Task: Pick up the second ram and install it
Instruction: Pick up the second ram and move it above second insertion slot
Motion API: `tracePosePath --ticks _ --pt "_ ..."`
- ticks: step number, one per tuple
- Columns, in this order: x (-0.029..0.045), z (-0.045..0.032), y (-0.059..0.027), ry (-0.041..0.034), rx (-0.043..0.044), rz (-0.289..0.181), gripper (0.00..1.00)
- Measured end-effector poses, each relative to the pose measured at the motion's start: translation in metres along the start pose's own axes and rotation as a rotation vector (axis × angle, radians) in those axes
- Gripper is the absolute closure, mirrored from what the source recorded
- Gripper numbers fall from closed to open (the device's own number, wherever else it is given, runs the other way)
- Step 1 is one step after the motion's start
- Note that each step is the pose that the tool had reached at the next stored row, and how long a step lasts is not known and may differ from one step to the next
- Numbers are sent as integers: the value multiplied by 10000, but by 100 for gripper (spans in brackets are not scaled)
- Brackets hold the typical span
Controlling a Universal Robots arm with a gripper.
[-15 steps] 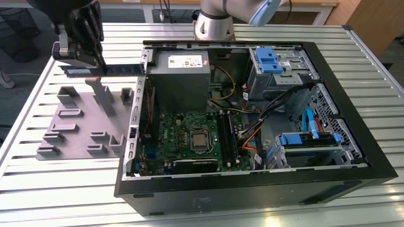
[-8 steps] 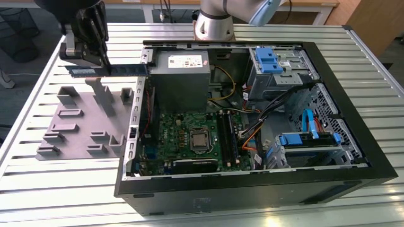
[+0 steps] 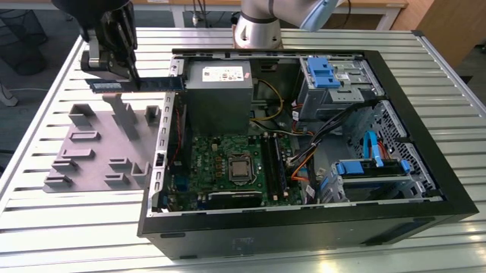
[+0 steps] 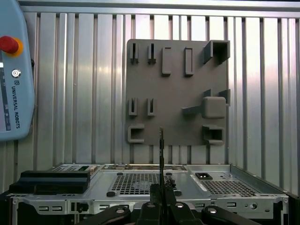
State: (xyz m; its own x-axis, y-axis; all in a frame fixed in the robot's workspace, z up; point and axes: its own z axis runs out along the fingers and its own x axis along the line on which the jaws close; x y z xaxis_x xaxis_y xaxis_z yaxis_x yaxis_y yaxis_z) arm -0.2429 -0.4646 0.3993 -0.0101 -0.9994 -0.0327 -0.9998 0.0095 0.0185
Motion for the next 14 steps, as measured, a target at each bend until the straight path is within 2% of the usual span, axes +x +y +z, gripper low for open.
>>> tracePosePath --ticks 14 --pt "-1 -2 -144 0 0 0 86"
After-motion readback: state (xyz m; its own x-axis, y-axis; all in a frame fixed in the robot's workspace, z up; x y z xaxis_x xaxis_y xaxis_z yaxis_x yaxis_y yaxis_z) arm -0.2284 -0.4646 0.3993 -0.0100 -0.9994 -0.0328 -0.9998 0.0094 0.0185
